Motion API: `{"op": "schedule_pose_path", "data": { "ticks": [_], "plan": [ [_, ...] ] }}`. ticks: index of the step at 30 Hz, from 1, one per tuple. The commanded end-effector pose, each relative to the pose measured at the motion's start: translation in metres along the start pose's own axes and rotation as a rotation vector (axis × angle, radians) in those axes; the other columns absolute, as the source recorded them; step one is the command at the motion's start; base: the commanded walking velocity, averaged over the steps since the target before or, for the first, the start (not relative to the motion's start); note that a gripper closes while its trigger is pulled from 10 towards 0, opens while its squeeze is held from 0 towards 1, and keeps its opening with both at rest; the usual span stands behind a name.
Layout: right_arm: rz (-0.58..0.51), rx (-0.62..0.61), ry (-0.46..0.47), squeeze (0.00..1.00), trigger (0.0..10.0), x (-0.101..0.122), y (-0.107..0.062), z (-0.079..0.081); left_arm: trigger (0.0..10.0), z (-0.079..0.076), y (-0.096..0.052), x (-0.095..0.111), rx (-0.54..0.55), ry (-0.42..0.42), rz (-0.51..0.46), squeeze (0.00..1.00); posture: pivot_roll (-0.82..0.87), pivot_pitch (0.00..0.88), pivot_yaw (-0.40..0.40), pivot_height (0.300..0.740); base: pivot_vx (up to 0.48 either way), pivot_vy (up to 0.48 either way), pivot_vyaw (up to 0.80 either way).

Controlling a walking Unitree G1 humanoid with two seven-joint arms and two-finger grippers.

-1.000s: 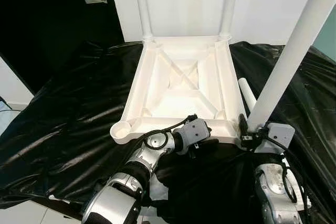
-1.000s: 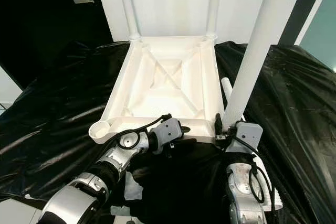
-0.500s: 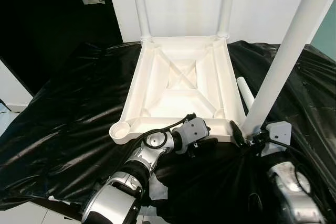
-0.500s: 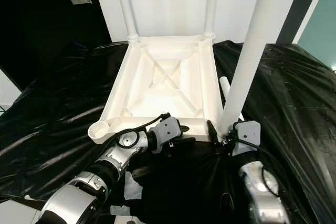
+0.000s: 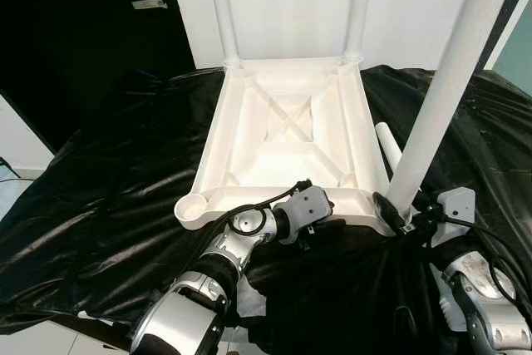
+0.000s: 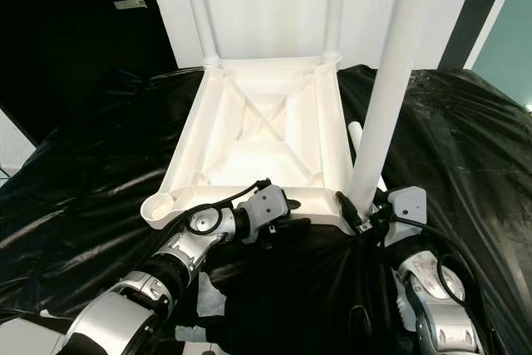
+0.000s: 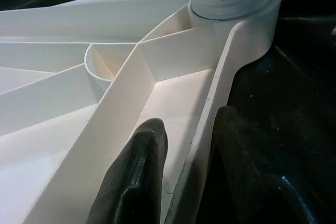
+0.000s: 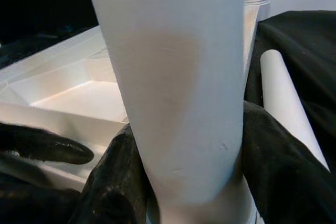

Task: Building children table

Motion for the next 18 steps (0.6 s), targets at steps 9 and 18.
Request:
{"op": "schedule_pose_path", "data": {
  "ticks": [9,18],
  "plan": [
    [0.081,-0.4,0.099,0.0,0.0,-0.0159,-0.0023,0.0034,10.0,-0.0052,-0.0058,-0.0283,0.042,-0.07,0.096,0.0,-0.09,0.0,0.044,0.74,0.0,0.0,0.0],
    [0.032,-0.493,0.119,0.0,10.0,-0.0081,0.0023,0.008,10.0,-0.0043,-0.0061,-0.0279,0.041,-0.066,0.098,0.0,-0.09,0.0,0.051,0.74,0.0,0.0,0.0]
  ]
}}
Point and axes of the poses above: a point about 5 cm out from each wrist's last joint towards the gripper, its own y axis pointing out of the wrist towards the gripper, its own x axis along the axis of the wrist's last joint, z = x × y, the point moved 3 cm from there along y, pointing out of the wrist towards the gripper, and after that the axes turned 6 degrees about -y, right-handed, at the moved point
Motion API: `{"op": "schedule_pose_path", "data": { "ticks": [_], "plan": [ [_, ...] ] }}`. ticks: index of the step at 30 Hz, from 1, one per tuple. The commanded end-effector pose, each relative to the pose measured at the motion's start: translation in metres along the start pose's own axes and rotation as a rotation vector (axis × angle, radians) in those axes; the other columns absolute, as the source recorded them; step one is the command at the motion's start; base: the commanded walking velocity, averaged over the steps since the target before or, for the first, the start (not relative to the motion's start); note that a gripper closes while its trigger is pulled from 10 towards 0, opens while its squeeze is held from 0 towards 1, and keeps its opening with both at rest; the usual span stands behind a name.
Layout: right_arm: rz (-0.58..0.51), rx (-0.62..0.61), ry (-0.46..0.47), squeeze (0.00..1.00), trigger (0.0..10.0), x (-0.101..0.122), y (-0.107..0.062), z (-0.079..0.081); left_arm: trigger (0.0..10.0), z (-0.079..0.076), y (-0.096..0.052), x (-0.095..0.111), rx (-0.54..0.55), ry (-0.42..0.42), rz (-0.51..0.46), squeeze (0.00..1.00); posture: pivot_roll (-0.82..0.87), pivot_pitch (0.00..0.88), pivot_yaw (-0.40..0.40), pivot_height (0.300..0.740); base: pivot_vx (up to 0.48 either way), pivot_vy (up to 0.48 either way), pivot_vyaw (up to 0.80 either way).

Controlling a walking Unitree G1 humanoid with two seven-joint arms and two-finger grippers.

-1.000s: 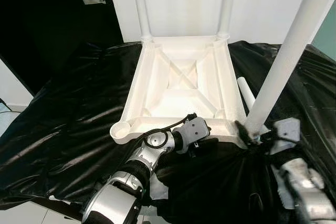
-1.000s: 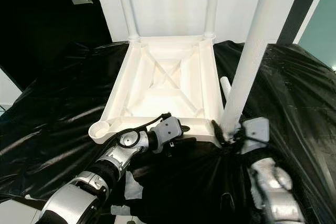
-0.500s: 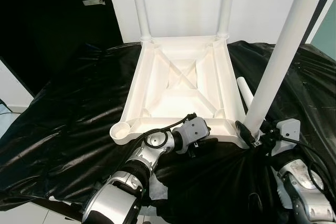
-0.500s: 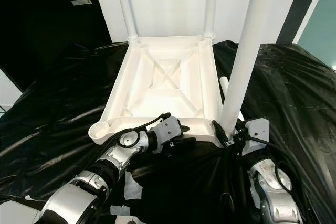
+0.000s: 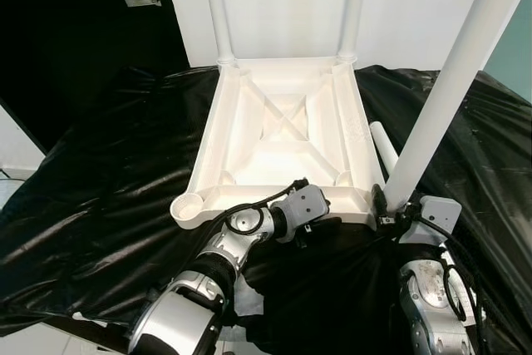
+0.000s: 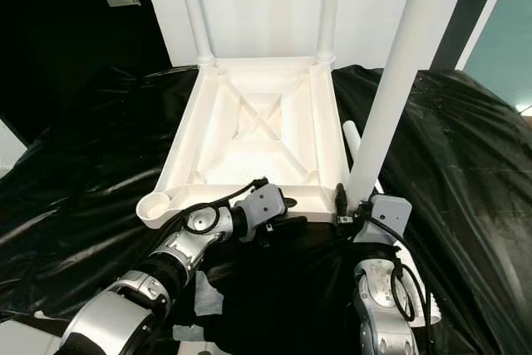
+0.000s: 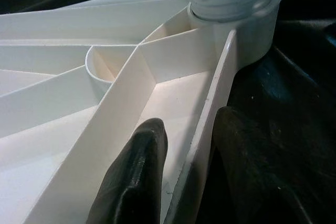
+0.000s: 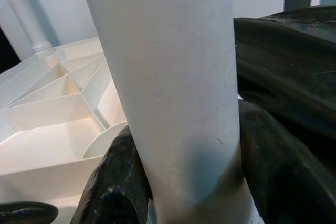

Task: Building children table

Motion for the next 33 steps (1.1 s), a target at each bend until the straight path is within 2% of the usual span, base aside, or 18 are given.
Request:
{"op": "schedule_pose_path", "data": {
  "ticks": [1,2,3,4,6,7,12,17,18,19,24,28,29,30,33],
  "plan": [
    [0.034,-0.03,0.015,0.0,10.0,-0.008,0.0,-0.008,10.0,-0.006,-0.004,-0.027,0.037,-0.069,0.092,0.0,-0.09,0.0,0.051,0.74,0.0,0.0,0.0],
    [0.034,-0.03,0.015,0.0,10.0,-0.008,0.0,-0.008,10.0,-0.006,-0.004,-0.027,0.037,-0.069,0.092,0.0,-0.09,0.0,0.051,0.74,0.0,0.0,0.0],
    [0.008,0.045,0.045,1.0,10.0,-0.003,0.002,-0.002,10.0,-0.006,-0.004,-0.027,0.036,-0.069,0.091,0.0,-0.09,0.0,0.051,0.74,0.0,0.0,0.0],
    [-0.007,0.134,0.046,1.0,10.0,0.001,0.004,0.005,10.0,-0.007,-0.004,-0.027,0.035,-0.07,0.091,0.0,-0.1,0.0,0.055,0.74,0.0,0.0,0.0],
    [-0.007,0.134,0.046,1.0,10.0,0.001,0.004,0.005,10.0,-0.007,-0.004,-0.027,0.035,-0.07,0.091,0.0,-0.1,0.0,0.055,0.74,0.0,0.0,0.0],
    [-0.016,0.24,-0.009,0.02,10.0,0.005,0.007,0.01,10.0,-0.008,-0.003,-0.026,0.031,-0.07,0.089,0.0,-0.1,0.0,0.055,0.74,0.0,0.0,0.0],
    [-0.029,0.304,-0.085,0.0,10.0,0.008,0.011,0.003,10.0,-0.009,-0.001,-0.025,0.028,-0.071,0.086,0.0,-0.1,0.0,0.052,0.74,0.0,0.0,0.0],
    [-0.026,0.341,-0.064,0.0,9.7,0.01,0.011,-0.001,10.0,-0.009,-0.001,-0.025,0.029,-0.071,0.085,0.0,-0.1,0.0,0.051,0.74,0.0,0.0,0.0],
    [-0.009,0.365,-0.019,0.0,5.4,0.01,0.009,-0.002,10.0,-0.009,-0.001,-0.025,0.031,-0.071,0.085,0.0,-0.09,0.0,0.05,0.74,0.0,0.0,0.0],
    [0.004,0.384,-0.005,0.0,0.0,0.008,0.006,-0.004,10.0,-0.008,-0.002,-0.025,0.034,-0.072,0.086,0.0,-0.09,0.0,0.049,0.74,0.0,0.0,0.0],
    [0.038,0.43,0.017,0.0,0.0,0.004,0.0,-0.009,10.0,-0.005,-0.005,-0.027,0.044,-0.071,0.092,0.0,-0.09,0.0,0.046,0.74,0.0,0.0,0.0],
    [0.055,0.417,0.04,0.0,0.0,0.0,-0.001,-0.006,10.0,-0.006,-0.005,-0.027,0.043,-0.072,0.09,0.0,-0.09,0.0,0.045,0.74,0.0,0.0,0.0],
    [0.043,0.357,0.043,0.0,0.0,-0.002,-0.004,-0.001,10.0,-0.008,-0.004,-0.027,0.038,-0.074,0.086,0.0,-0.09,0.0,0.045,0.74,0.0,0.0,0.0],
    [0.043,0.357,0.043,0.0,0.0,-0.002,-0.004,-0.001,10.0,-0.008,-0.004,-0.027,0.038,-0.074,0.086,0.0,-0.09,0.0,0.045,0.74,0.0,0.0,0.0],
    [-0.009,0.12,0.028,0.0,0.0,0.002,-0.006,-0.012,10.0,-0.009,-0.003,-0.026,0.037,-0.074,0.083,0.0,-0.09,0.0,0.042,0.74,0.0,0.0,0.0]
  ]
}}
Point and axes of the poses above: a point about 5 cm out from each wrist's last joint towards the gripper, its own y axis pointing out of the wrist towards the gripper, its own x axis along the axis of the wrist's last joint, z = x × y, the point moved 3 cm from there along y, pointing out of the wrist towards the gripper, and after that the axes turned 6 degrees about -y, right-handed, at the moved point
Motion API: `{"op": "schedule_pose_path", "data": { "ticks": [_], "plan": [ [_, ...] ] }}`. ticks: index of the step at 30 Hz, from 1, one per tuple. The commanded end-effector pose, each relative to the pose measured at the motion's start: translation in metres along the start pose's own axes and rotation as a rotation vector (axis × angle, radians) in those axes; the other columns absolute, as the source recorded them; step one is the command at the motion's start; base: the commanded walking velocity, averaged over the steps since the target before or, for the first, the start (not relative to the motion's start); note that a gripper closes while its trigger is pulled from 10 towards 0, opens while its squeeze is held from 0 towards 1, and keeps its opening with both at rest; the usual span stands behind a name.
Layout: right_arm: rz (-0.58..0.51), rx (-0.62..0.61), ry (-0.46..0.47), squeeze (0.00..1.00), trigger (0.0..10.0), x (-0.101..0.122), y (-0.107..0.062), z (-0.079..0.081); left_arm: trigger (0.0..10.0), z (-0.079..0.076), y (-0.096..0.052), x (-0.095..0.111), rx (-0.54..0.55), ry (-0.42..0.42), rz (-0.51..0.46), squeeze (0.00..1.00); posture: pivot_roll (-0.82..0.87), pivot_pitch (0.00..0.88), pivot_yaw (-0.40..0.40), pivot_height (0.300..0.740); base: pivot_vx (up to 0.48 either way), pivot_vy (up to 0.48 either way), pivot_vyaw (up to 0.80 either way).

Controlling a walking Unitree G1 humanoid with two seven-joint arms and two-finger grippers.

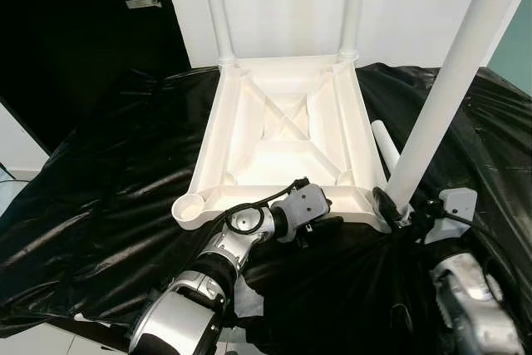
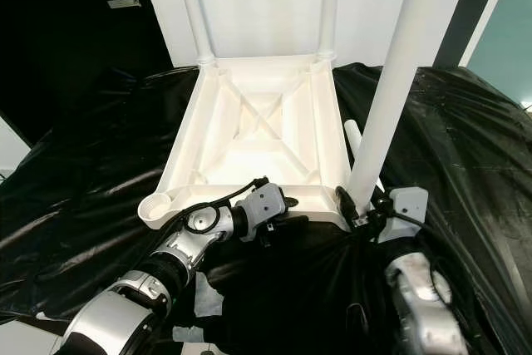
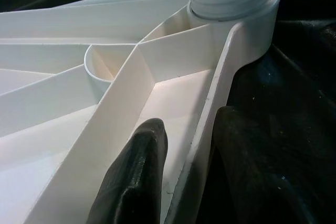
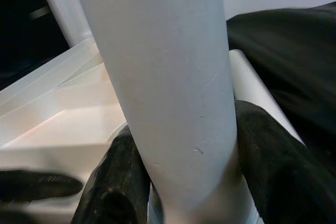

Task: Building children table

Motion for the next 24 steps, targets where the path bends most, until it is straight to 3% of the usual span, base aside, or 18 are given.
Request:
{"op": "schedule_pose_path", "data": {
  "ticks": [1,8,9,10,11,12,14,18,19,24],
  "plan": [
    [0.003,-0.067,0.009,0.0,0.0,-0.002,-0.004,-0.003,10.0,-0.008,-0.004,-0.028,0.036,-0.076,0.092,0.0,-0.09,0.0,0.042,0.74,0.0,0.0,0.0],
    [0.006,-0.149,-0.025,0.0,0.0,-0.004,-0.013,0.004,10.0,-0.007,-0.005,-0.029,0.041,-0.076,0.096,0.0,-0.09,0.0,0.044,0.74,0.0,0.0,0.0],
    [0.017,-0.156,-0.025,0.0,3.8,-0.006,-0.013,0.004,10.0,-0.006,-0.005,-0.029,0.04,-0.075,0.097,0.0,-0.09,0.0,0.047,0.74,0.0,0.0,0.0],
    [0.017,-0.156,-0.025,0.0,3.8,-0.006,-0.013,0.004,10.0,-0.006,-0.005,-0.029,0.04,-0.075,0.097,0.0,-0.09,0.0,0.047,0.74,0.0,0.0,0.0],
    [0.024,-0.146,-0.022,0.0,10.0,-0.007,-0.012,0.006,10.0,-0.006,-0.006,-0.029,0.04,-0.075,0.098,0.0,-0.1,0.0,0.048,0.74,0.0,0.0,0.0],
    [0.006,-0.115,-0.008,1.0,10.0,-0.004,-0.011,0.009,10.0,-0.006,-0.005,-0.028,0.04,-0.075,0.097,0.0,-0.1,0.0,0.05,0.74,0.0,0.0,0.0],
    [-0.027,-0.029,-0.009,1.0,10.0,0.001,-0.007,0.016,10.0,-0.006,-0.004,-0.027,0.037,-0.074,0.094,0.0,-0.1,0.0,0.05,0.74,0.0,0.0,0.0],
    [-0.014,0.016,-0.056,1.0,10.0,0.001,-0.002,0.015,10.0,-0.007,-0.003,-0.026,0.035,-0.074,0.091,0.0,-0.1,0.0,0.049,0.74,0.0,0.0,0.0],
    [-0.004,0.032,-0.093,0.0,10.0,0.0,0.001,0.011,10.0,-0.007,-0.003,-0.026,0.034,-0.075,0.091,0.0,-0.1,0.0,0.049,0.74,0.0,0.0,0.0],
    [0.001,0.11,-0.226,0.0,10.0,0.0,0.004,0.002,10.0,-0.009,-0.003,-0.027,0.034,-0.078,0.092,0.0,-0.1,0.0,0.048,0.74,0.0,0.0,0.0]
  ]
}}
Point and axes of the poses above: a point about 5 cm out from each wrist's last joint towards the gripper, its own y axis pointing out of the wrist towards the gripper, its own x axis along the axis of the wrist's last joint, z = x × y, the point moved 3 cm from there along y, pointing out of the wrist towards the gripper, and after that the axes turned 6 degrees about -y, right-handed, at the moved point
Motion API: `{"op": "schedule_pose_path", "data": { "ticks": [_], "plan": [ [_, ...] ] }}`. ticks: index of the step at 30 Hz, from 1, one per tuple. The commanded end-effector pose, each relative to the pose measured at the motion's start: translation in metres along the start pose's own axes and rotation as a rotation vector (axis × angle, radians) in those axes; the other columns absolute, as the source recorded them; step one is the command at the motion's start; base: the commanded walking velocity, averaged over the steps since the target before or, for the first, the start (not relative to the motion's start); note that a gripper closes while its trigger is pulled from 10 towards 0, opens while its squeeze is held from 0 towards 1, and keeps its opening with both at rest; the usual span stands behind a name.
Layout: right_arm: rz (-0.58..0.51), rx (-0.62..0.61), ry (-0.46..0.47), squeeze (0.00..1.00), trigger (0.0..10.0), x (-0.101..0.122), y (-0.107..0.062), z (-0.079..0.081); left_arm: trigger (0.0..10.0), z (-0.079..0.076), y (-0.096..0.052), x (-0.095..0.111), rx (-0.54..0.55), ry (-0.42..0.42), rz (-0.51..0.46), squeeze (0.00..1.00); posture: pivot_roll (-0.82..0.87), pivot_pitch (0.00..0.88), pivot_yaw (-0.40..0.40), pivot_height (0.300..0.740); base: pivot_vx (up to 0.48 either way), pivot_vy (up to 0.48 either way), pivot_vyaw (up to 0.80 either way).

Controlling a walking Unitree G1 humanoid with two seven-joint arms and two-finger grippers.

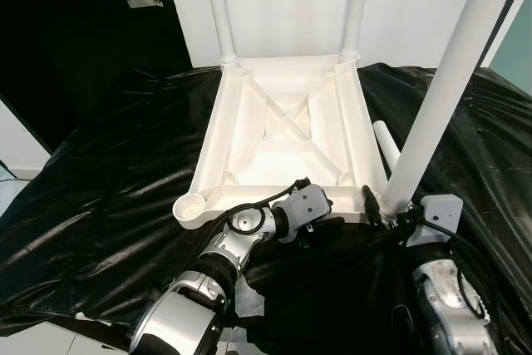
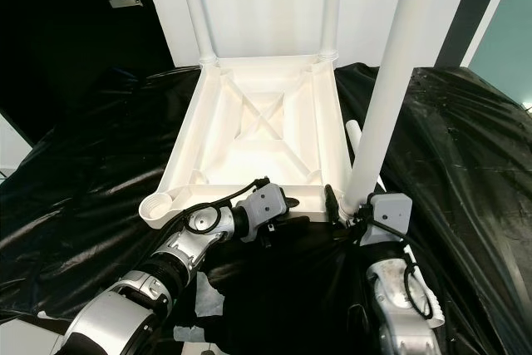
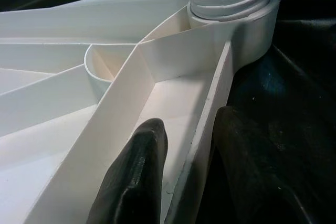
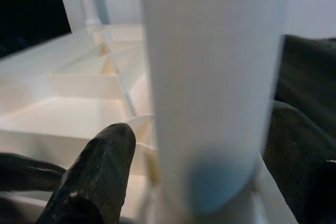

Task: Building children table

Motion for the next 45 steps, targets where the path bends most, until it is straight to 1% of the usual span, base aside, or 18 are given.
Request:
{"op": "schedule_pose_path", "data": {
  "ticks": [1,3,4,5,6,7,16,19,22,24,27,30,31,35,36,40,44,45],
  "plan": [
    [0.018,0.077,-0.043,0.0,10.0,-0.005,0.0,0.002,10.0,-0.008,-0.004,-0.028,0.038,-0.078,0.093,0.0,-0.1,0.0,0.046,0.74,0.0,0.0,0.0],
    [0.018,0.077,-0.043,0.0,10.0,-0.005,0.0,0.002,10.0,-0.008,-0.004,-0.028,0.038,-0.078,0.093,0.0,-0.1,0.0,0.046,0.74,0.0,0.0,0.0],
    [0.021,0.124,-0.056,0.0,10.0,-0.006,0.0,0.002,10.0,-0.007,-0.004,-0.028,0.039,-0.079,0.094,0.0,-0.1,0.0,0.045,0.74,0.0,0.0,0.0],
    [0.028,0.161,-0.048,0.0,5.8,-0.008,0.0,0.001,10.0,-0.007,-0.004,-0.028,0.041,-0.079,0.094,0.0,-0.1,0.0,0.042,0.74,0.0,0.0,0.0],
    [0.028,0.183,-0.04,0.0,0.0,-0.008,0.0,0.001,10.0,-0.007,-0.004,-0.028,0.042,-0.079,0.093,0.0,-0.09,0.0,0.041,0.74,0.0,0.0,0.0],
    [0.033,0.189,-0.023,0.0,0.0,-0.009,0.0,0.001,10.0,-0.006,-0.004,-0.028,0.044,-0.079,0.093,0.0,-0.09,0.0,0.04,0.74,0.0,0.0,0.0],
    [0.078,0.142,0.065,0.0,0.0,-0.015,-0.004,0.006,10.0,-0.006,-0.006,-0.029,0.05,-0.083,0.096,0.0,-0.09,0.0,0.037,0.74,0.0,0.0,0.0],
    [0.095,-0.012,0.08,0.0,0.0,-0.019,-0.01,0.005,10.0,-0.006,-0.006,-0.03,0.052,-0.083,0.098,0.0,-0.09,0.0,0.033,0.74,0.0,0.0,0.0],
    [0.099,-0.088,0.089,0.0,0.0,-0.02,-0.013,0.002,10.0,-0.006,-0.006,-0.03,0.053,-0.083,0.097,0.0,-0.08,0.0,0.032,0.74,0.0,0.0,0.0],
    [0.109,-0.221,0.106,0.0,0.0,-0.022,-0.02,-0.001,10.0,-0.006,-0.006,-0.03,0.053,-0.084,0.096,0.0,-0.08,0.0,0.033,0.74,0.0,0.0,0.0],
    [0.109,-0.307,0.116,0.0,0.0,-0.021,-0.022,-0.003,10.0,-0.008,-0.007,-0.031,0.047,-0.083,0.098,0.0,-0.09,0.0,0.039,0.74,0.0,0.0,0.0],
    [0.109,-0.323,0.125,0.0,0.0,-0.021,-0.019,-0.002,10.0,-0.008,-0.007,-0.032,0.042,-0.081,0.102,0.0,-0.09,0.0,0.04,0.74,0.0,0.0,0.0],
    [0.103,-0.303,0.124,0.0,9.7,-0.02,-0.017,0.0,10.0,-0.008,-0.007,-0.032,0.04,-0.08,0.103,0.0,-0.09,0.0,0.041,0.74,0.0,0.0,0.0],
    [0.087,-0.215,0.126,0.0,10.0,-0.017,-0.013,0.009,10.0,-0.008,-0.006,-0.031,0.039,-0.078,0.101,0.0,-0.09,0.0,0.039,0.74,0.0,0.0,0.0],
    [0.072,-0.159,0.158,1.0,10.0,-0.015,-0.012,0.014,10.0,-0.009,-0.006,-0.031,0.038,-0.079,0.1,0.0,-0.09,0.0,0.04,0.74,0.0,0.0,0.0],
    [0.042,-0.043,0.147,1.0,10.0,-0.009,-0.007,0.017,10.0,-0.012,-0.005,-0.033,0.03,-0.082,0.103,0.0,-0.1,0.0,0.037,0.74,0.0,0.0,0.0],
    [0.035,-0.034,0.133,1.0,10.0,-0.008,-0.005,0.017,10.0,-0.013,-0.005,-0.033,0.03,-0.083,0.102,0.0,-0.1,0.0,0.037,0.74,0.0,0.0,0.0],
    [0.027,-0.019,0.114,0.0,10.0,-0.007,-0.003,0.014,10.0,-0.012,-0.004,-0.032,0.032,-0.083,0.099,0.0,-0.1,0.0,0.029,0.74,0.0,0.0,0.0]
  ]
}}
Point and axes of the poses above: a point about 5 cm out from each wrist's last joint towards the gripper, its own y axis pointing out of the wrist towards the gripper, its own x axis along the axis of the wrist's last joint, z = x × y, the point moved 3 cm from there along y, pointing out of the wrist towards the gripper, and after that the axes turned 6 degrees about -y, right-handed, at the moved point
